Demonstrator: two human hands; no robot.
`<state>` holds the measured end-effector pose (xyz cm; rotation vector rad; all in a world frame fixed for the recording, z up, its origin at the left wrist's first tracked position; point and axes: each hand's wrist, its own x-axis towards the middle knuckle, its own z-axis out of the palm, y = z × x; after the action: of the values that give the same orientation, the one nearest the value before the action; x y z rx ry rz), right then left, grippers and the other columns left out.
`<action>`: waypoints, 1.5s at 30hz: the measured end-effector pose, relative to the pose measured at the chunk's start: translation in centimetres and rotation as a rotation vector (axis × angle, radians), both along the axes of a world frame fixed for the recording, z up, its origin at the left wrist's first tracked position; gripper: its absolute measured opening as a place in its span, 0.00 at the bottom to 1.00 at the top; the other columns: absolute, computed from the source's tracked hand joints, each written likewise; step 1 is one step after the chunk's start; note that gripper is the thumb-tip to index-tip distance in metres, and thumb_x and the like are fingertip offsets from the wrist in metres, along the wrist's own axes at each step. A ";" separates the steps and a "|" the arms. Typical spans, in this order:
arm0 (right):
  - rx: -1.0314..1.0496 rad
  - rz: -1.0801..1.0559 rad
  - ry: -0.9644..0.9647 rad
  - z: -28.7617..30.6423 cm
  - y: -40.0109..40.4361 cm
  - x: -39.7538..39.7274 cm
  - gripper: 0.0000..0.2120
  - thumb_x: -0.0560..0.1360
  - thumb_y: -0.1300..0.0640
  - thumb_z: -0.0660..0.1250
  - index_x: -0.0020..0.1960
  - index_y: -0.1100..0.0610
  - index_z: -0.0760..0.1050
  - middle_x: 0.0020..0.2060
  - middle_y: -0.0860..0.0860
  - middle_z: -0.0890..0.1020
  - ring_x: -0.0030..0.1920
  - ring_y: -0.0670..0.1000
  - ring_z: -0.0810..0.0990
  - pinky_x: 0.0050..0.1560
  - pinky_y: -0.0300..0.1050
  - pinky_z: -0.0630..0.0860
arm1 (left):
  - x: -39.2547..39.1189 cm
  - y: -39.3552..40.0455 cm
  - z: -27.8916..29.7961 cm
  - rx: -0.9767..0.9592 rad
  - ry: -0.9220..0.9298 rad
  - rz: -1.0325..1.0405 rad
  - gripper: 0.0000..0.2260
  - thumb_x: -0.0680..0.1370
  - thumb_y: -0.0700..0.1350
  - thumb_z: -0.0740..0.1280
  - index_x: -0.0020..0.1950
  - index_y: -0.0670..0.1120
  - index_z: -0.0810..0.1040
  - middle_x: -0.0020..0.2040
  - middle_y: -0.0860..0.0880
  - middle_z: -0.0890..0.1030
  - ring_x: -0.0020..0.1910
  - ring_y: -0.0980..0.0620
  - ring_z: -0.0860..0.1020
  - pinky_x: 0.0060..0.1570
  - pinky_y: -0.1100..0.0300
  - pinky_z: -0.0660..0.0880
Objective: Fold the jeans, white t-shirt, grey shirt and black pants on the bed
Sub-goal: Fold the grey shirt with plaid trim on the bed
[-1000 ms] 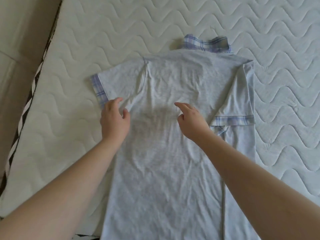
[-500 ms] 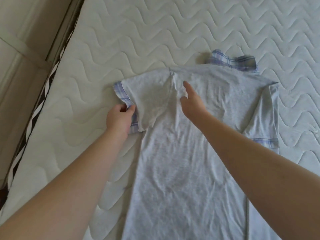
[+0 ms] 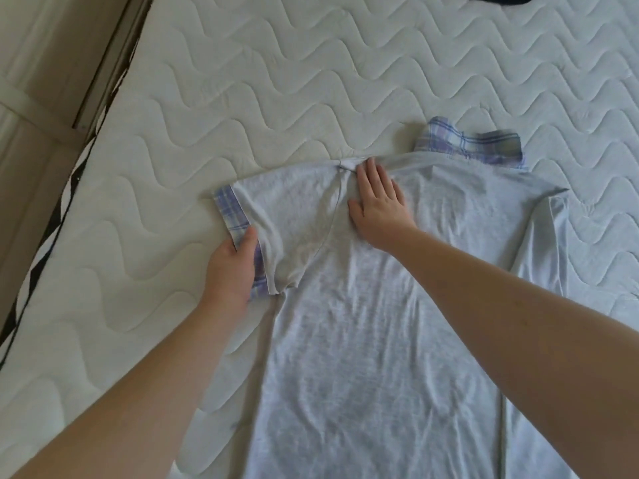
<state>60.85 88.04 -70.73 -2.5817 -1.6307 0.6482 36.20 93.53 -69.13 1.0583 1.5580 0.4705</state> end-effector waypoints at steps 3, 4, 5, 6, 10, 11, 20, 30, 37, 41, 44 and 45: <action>0.074 0.011 0.002 -0.8 -0.3 0.5 0.30 0.83 0.45 0.47 0.80 0.52 0.40 0.80 0.50 0.42 0.79 0.48 0.40 0.76 0.45 0.36 | 0.6 0.5 1.3 0.467 0.282 0.049 0.12 0.78 0.53 0.65 0.41 0.49 0.66 0.36 0.51 0.72 0.34 0.51 0.70 0.36 0.60 0.65; 0.095 0.018 0.008 -0.9 -0.4 0.8 0.30 0.83 0.45 0.48 0.80 0.51 0.41 0.80 0.49 0.43 0.79 0.47 0.40 0.76 0.44 0.36 | 1.0 0.8 1.9 0.576 0.289 0.066 0.12 0.78 0.52 0.65 0.42 0.48 0.64 0.37 0.48 0.70 0.34 0.49 0.68 0.38 0.60 0.64; 0.113 0.030 0.012 -1.0 -0.6 1.0 0.30 0.83 0.44 0.48 0.80 0.51 0.42 0.80 0.48 0.43 0.79 0.46 0.40 0.76 0.43 0.36 | 1.6 1.2 2.4 0.657 0.275 0.037 0.12 0.77 0.51 0.65 0.44 0.47 0.64 0.38 0.46 0.70 0.36 0.48 0.68 0.39 0.60 0.64; 0.128 0.046 0.012 -1.0 -0.8 1.4 0.29 0.83 0.44 0.48 0.80 0.50 0.42 0.80 0.48 0.44 0.79 0.46 0.40 0.76 0.43 0.37 | 2.6 1.5 2.7 0.704 0.252 -0.028 0.11 0.78 0.50 0.65 0.45 0.47 0.64 0.39 0.44 0.71 0.37 0.48 0.69 0.39 0.60 0.65; 0.214 0.099 -0.008 -1.3 -1.4 2.2 0.27 0.84 0.47 0.48 0.81 0.51 0.47 0.80 0.48 0.49 0.79 0.46 0.44 0.78 0.45 0.43 | 8.3 3.1 3.0 0.765 0.168 -0.440 0.05 0.80 0.44 0.66 0.51 0.43 0.75 0.45 0.45 0.77 0.44 0.49 0.75 0.46 0.58 0.72; 0.257 0.095 -0.013 -1.4 -1.5 2.1 0.27 0.84 0.49 0.49 0.81 0.52 0.49 0.80 0.49 0.52 0.79 0.47 0.46 0.78 0.46 0.45 | 9.9 3.6 2.8 0.776 0.178 -0.551 0.07 0.80 0.44 0.65 0.55 0.41 0.76 0.48 0.46 0.78 0.47 0.48 0.76 0.50 0.56 0.73; 0.531 0.040 0.014 -3.0 -2.2 2.1 0.26 0.79 0.61 0.58 0.77 0.60 0.61 0.77 0.55 0.62 0.78 0.53 0.57 0.78 0.52 0.53 | 20.3 9.3 1.5 0.517 0.623 -1.002 0.11 0.78 0.55 0.68 0.55 0.50 0.79 0.59 0.47 0.78 0.61 0.44 0.75 0.61 0.50 0.72; 0.451 -0.019 -0.084 -3.2 -1.8 2.0 0.30 0.78 0.54 0.59 0.78 0.60 0.59 0.77 0.57 0.61 0.79 0.53 0.55 0.78 0.54 0.51 | 22.0 10.9 0.4 0.756 0.776 -1.141 0.08 0.82 0.40 0.59 0.59 0.39 0.73 0.57 0.38 0.78 0.55 0.37 0.78 0.51 0.46 0.72; 0.307 0.013 -0.118 -3.3 -1.6 2.1 0.30 0.79 0.47 0.55 0.79 0.56 0.57 0.78 0.57 0.57 0.79 0.55 0.51 0.78 0.54 0.48 | 21.5 9.8 -0.9 0.784 0.797 -1.155 0.13 0.83 0.49 0.59 0.62 0.42 0.70 0.60 0.41 0.75 0.59 0.39 0.74 0.52 0.45 0.70; 0.292 0.022 -0.124 -3.3 -1.6 2.1 0.31 0.78 0.46 0.54 0.79 0.55 0.56 0.79 0.54 0.56 0.79 0.55 0.50 0.78 0.55 0.47 | 20.1 10.5 0.2 0.656 0.848 -1.184 0.23 0.78 0.62 0.62 0.61 0.45 0.72 0.59 0.43 0.76 0.60 0.41 0.75 0.57 0.46 0.68; 0.267 0.039 -0.134 -3.2 -1.6 2.1 0.32 0.78 0.46 0.53 0.80 0.54 0.54 0.79 0.51 0.54 0.79 0.55 0.49 0.78 0.55 0.47 | 17.7 10.9 1.0 0.578 1.005 -1.199 0.32 0.74 0.73 0.57 0.61 0.47 0.75 0.60 0.44 0.77 0.61 0.41 0.75 0.59 0.45 0.66; 0.250 0.045 -0.136 -3.1 -1.6 2.1 0.32 0.79 0.46 0.53 0.80 0.54 0.53 0.80 0.51 0.53 0.79 0.54 0.48 0.78 0.55 0.46 | 16.5 11.1 1.2 0.541 1.041 -1.203 0.35 0.72 0.75 0.55 0.63 0.48 0.75 0.61 0.44 0.76 0.61 0.41 0.74 0.60 0.44 0.65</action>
<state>62.97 86.43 -73.83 -2.4615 -1.6885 0.2538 52.75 104.60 -67.94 2.6515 1.2473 -0.6513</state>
